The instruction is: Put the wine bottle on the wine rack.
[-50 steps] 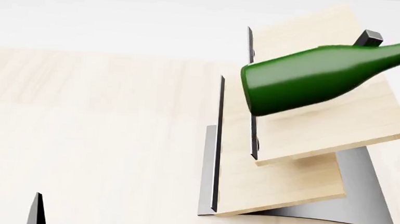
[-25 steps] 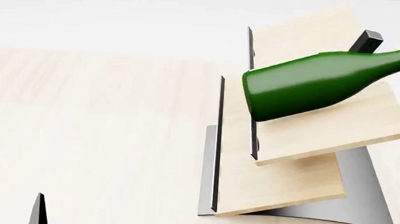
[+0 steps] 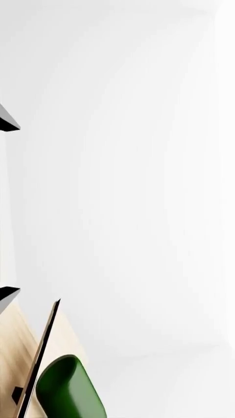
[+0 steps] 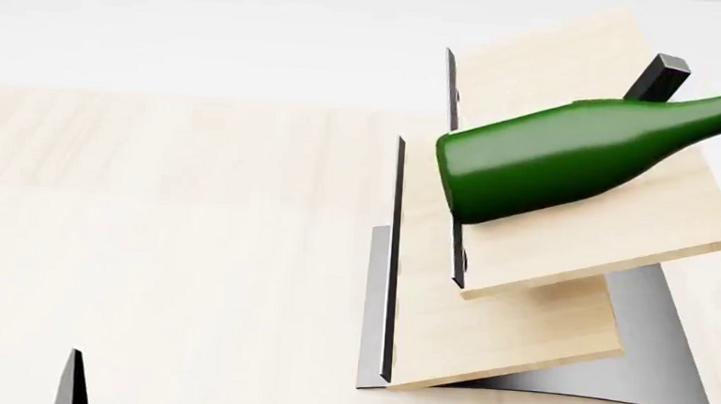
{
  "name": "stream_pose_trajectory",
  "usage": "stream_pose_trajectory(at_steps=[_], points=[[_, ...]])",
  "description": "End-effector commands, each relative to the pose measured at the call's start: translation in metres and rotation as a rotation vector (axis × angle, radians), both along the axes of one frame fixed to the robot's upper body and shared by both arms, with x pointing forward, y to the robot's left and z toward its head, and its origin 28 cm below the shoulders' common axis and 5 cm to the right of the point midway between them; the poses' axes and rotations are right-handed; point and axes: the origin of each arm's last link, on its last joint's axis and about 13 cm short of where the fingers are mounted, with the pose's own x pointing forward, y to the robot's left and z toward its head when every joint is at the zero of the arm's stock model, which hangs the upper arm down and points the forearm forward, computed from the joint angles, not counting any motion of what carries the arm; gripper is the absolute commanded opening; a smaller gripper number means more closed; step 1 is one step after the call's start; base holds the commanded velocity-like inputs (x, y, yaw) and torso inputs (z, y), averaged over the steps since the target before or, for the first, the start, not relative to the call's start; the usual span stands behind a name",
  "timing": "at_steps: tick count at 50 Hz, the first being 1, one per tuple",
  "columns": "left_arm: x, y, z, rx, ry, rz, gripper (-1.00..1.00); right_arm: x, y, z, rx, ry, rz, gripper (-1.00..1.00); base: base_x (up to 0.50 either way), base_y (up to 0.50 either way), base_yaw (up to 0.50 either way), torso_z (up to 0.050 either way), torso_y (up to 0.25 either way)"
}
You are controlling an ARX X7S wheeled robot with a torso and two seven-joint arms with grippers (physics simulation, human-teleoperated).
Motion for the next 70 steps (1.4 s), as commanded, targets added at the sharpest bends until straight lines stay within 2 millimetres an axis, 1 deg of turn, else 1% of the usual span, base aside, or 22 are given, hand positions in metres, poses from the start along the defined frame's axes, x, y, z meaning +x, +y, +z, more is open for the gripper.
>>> stream_pose_trajectory(at_steps=[1,21,22,52,61,70], points=[[0.000,0.000,0.000,0.000,0.001,0.001,1.00,-0.002,0.000,0.004,-0.011,-0.038,-0.001,-1.00,0.00,0.00,0.00,0.000,0.000],[0.000,0.000,0.000,0.002,0.001,-0.001,1.00,0.000,0.001,-0.002,-0.023,-0.042,0.015,-1.00,0.00,0.00,0.00,0.000,0.001],[0.000,0.000,0.000,0.002,0.001,-0.001,1.00,-0.001,0.001,-0.002,-0.021,-0.046,0.018,1.00,0.00,0.00,0.00,0.000,0.000],[0.000,-0.001,0.000,0.004,0.001,-0.003,1.00,-0.003,-0.001,-0.002,-0.023,-0.044,0.010,1.00,0.00,0.00,0.00,0.000,0.000],[0.000,-0.001,-0.001,0.004,0.002,-0.004,1.00,-0.013,-0.010,0.002,-0.010,-0.069,-0.022,1.00,0.00,0.00,0.00,0.000,0.000],[0.000,-0.002,-0.002,0.006,0.004,-0.006,1.00,-0.030,-0.026,0.005,0.009,-0.096,-0.071,1.00,0.00,0.00,0.00,0.000,0.000]])
